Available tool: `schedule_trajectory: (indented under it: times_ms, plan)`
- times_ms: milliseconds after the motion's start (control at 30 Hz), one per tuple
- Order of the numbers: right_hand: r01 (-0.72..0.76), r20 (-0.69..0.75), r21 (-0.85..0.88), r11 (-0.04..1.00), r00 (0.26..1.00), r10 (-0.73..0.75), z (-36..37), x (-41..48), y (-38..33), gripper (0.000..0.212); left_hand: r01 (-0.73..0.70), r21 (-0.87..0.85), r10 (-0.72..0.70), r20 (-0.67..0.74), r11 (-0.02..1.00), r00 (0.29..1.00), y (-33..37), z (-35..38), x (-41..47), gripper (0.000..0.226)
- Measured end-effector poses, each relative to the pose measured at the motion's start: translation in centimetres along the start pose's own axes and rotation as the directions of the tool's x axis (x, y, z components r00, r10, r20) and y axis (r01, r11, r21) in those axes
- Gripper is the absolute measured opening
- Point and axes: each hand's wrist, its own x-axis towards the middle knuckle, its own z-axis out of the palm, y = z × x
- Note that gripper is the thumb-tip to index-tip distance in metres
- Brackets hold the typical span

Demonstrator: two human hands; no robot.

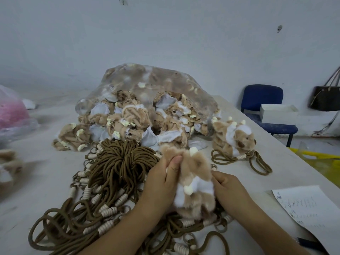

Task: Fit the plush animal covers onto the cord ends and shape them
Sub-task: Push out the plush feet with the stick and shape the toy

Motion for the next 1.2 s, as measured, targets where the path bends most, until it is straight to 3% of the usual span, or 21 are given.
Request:
schedule_trajectory:
  times_ms: [67,267,467,533,733,900,1033,1133,1200]
  plan:
    - [0.024,-0.039,-0.035,0.999,0.999,-0.026,-0.2,-0.1,-0.2,0.067,-0.01,-0.049,0.01,-0.009,0.999,1.0,-0.1,-0.1,-0.2,0.036]
    - [0.094,-0.153,-0.173,0.98,0.981,-0.121,-1.3,0.3,0.7,0.061,0.02,-0.084,-0.027,-0.088,0.996,0.996,-0.3,-0.8,-0.1,0.01]
    - [0.09,-0.165,-0.316,0.945,0.975,-0.148,-2.0,0.5,1.3,0.058,-0.068,0.004,0.068,-0.087,0.998,0.994,0.0,-1.0,0.0,0.03]
    - [0.107,-0.172,-0.318,0.942,0.971,-0.168,-1.9,0.6,1.5,0.059,-0.074,0.021,0.075,-0.063,0.997,0.995,0.0,-1.0,0.0,0.035]
    - [0.203,-0.143,-0.26,0.944,0.959,-0.245,-2.4,0.5,0.9,0.064,-0.137,-0.066,0.145,0.143,0.988,0.979,0.3,-1.4,-0.4,0.019]
    - [0.168,-0.137,-0.092,0.982,0.974,-0.179,-1.8,0.2,0.4,0.064,-0.118,-0.058,0.128,0.222,0.991,0.966,0.2,-1.0,-0.4,0.019]
    - [0.127,-0.123,-0.072,0.989,0.983,-0.135,-1.0,0.3,0.4,0.068,-0.076,-0.109,0.092,0.152,0.991,0.984,0.0,-0.6,-0.1,0.02]
    - [0.134,-0.133,-0.181,0.974,0.978,-0.159,-1.1,0.4,0.5,0.066,-0.009,-0.176,0.022,0.072,0.984,0.997,-0.1,-0.7,0.0,0.033]
    - [0.139,-0.153,-0.272,0.952,0.971,-0.185,-1.6,0.3,0.6,0.062,0.003,-0.164,0.003,0.037,0.986,0.999,-0.1,-1.1,0.1,0.027]
